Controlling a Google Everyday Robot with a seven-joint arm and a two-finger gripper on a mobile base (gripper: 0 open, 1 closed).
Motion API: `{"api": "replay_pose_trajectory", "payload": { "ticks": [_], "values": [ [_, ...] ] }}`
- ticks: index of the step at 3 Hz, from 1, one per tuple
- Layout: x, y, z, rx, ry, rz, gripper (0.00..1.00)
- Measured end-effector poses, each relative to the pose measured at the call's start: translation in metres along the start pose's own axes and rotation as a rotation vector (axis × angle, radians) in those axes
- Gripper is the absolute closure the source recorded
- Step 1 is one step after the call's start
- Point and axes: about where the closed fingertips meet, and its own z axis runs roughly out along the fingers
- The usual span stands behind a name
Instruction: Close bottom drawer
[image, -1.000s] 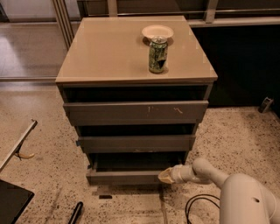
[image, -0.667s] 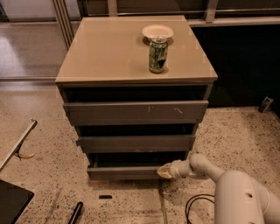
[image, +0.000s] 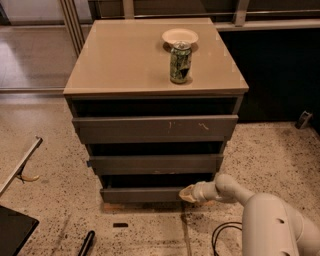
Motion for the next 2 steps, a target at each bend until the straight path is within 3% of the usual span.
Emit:
{"api": "replay_pose_trajectory", "payload": {
  "ticks": [1, 2],
  "values": [
    [0.0106, 0.0060, -0.0042, 0.010, -0.007, 0.025, 0.12],
    [0.0168, 0.0152, -0.0103, 0.019, -0.021, 0.039, 0.00]
  ]
}}
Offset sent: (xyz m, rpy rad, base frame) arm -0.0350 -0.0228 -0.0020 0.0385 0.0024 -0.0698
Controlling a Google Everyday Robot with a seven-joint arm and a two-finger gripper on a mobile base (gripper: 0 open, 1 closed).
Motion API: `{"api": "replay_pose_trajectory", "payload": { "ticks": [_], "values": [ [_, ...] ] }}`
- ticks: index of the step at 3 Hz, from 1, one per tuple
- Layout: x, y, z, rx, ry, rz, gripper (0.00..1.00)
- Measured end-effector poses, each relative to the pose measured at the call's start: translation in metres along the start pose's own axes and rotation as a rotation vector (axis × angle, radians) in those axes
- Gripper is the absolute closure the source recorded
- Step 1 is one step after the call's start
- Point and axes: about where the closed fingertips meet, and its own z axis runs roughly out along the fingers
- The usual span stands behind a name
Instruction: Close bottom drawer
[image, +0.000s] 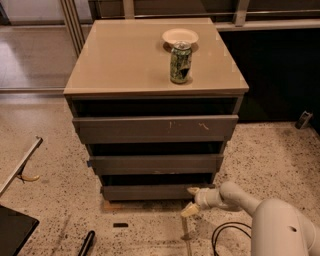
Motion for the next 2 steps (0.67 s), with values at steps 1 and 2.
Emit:
{"api": "replay_pose_trajectory", "payload": {
  "ticks": [1, 2],
  "values": [
    [0.0050, 0.0174, -0.0052, -0.010, -0.033, 0.019, 0.00],
    [0.0051, 0.0176, -0.0052, -0.011, -0.034, 0.019, 0.00]
  ]
}}
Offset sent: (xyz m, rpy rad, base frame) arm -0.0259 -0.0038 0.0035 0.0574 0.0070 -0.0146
